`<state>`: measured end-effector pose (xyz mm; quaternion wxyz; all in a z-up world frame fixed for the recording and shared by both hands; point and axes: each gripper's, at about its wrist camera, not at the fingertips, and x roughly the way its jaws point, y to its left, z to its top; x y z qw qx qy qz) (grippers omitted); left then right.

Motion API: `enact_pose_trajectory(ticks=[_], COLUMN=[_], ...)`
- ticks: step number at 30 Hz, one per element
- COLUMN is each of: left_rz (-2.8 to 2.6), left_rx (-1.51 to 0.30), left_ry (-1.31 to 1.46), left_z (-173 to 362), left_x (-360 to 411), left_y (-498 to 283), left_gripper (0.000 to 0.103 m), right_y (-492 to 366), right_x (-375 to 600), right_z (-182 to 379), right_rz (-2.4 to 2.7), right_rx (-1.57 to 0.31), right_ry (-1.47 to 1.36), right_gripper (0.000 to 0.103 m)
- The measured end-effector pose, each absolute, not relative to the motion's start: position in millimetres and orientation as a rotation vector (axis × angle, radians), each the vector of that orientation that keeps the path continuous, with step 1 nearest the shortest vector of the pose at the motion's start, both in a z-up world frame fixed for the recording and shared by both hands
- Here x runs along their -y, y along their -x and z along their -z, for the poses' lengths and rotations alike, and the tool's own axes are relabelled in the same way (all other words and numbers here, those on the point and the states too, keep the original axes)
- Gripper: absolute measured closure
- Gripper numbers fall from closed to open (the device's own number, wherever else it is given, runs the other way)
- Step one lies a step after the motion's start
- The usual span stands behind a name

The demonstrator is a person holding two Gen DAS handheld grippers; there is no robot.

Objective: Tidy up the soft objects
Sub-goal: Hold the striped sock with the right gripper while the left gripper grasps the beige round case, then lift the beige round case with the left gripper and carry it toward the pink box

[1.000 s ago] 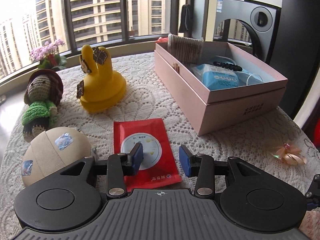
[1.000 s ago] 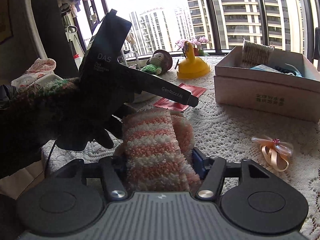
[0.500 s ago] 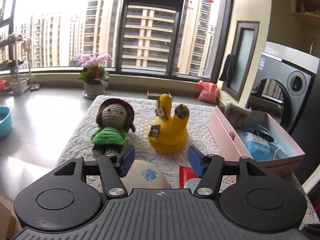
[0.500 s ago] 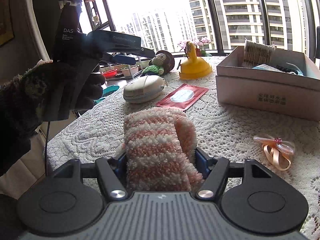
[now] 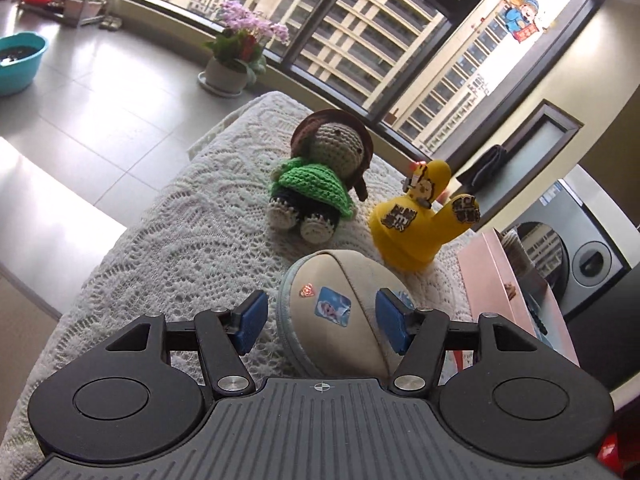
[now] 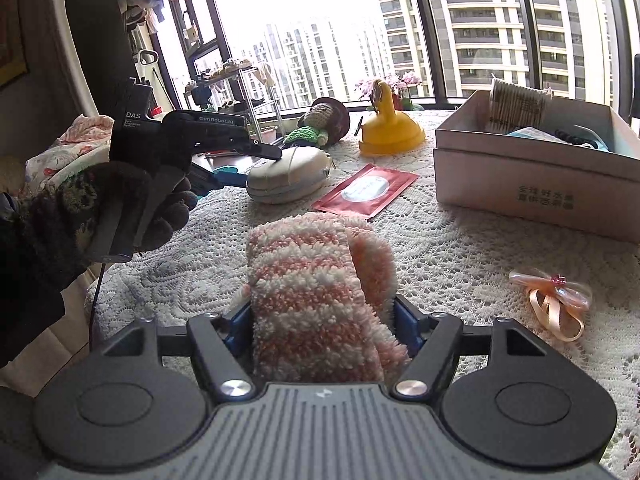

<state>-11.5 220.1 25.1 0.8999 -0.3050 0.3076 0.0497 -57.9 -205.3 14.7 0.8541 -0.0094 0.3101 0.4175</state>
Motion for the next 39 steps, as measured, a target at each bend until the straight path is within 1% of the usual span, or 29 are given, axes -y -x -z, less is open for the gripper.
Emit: enact_pose_trajectory(ticks=[3,7,13,17,21,22,23,25,28,33,39], left_rz=[-0.065,-0.027,0.082,0.163,0.179,0.187,0.193,0.143,0.051,0.028,0.09], left_rx=[-0.637,-0.626,-0.55,-0.54,-0.458,-0.447,-0.472,-0.542,-0.591,-0.568,-0.523], left_ry=[0.656,0.646,0.554,0.453,0.324,0.314,0.311,0.316,0.328,0.331,0.182], left_z=[-23,-28,-57,-69,-76,-77,-75,-70,-62,-61,-68], left_x=[-218,-206,-173,-139,-108,-103,-98,-93,-90,-87,-72], left_y=[13,12,4,-7,-10,-13,-20,-34,-48,-67,-74], left_gripper=[0.04,0.049,0.051,0.05,0.05,0.046,0.039,0.046,0.046,0.046,0.046], right_y=[59,59,59,61,61,61,61,61,61,61,61], right_x=[205,206,206,206,206,206,207,207,207,208,208], right_z=[-15,-16,-17,-17,-17,-17,-17,-17,-17,-17,-16], right_rz=[-0.877,-0.878,-0.878,-0.878,-0.878,-0.878,-0.877,-0.877,-0.877,-0.876,-0.878], right_rx=[-0.652,-0.652,-0.651,-0.65,-0.649,-0.649,-0.648,-0.648,-0.647,-0.647,-0.648], right_ry=[0.021,0.021,0.02,0.016,0.013,0.012,0.012,0.01,0.008,0.006,0.0], right_gripper=[0.032,0.032,0.032,0.032,0.032,0.032,0.032,0.032,0.032,0.032,0.031])
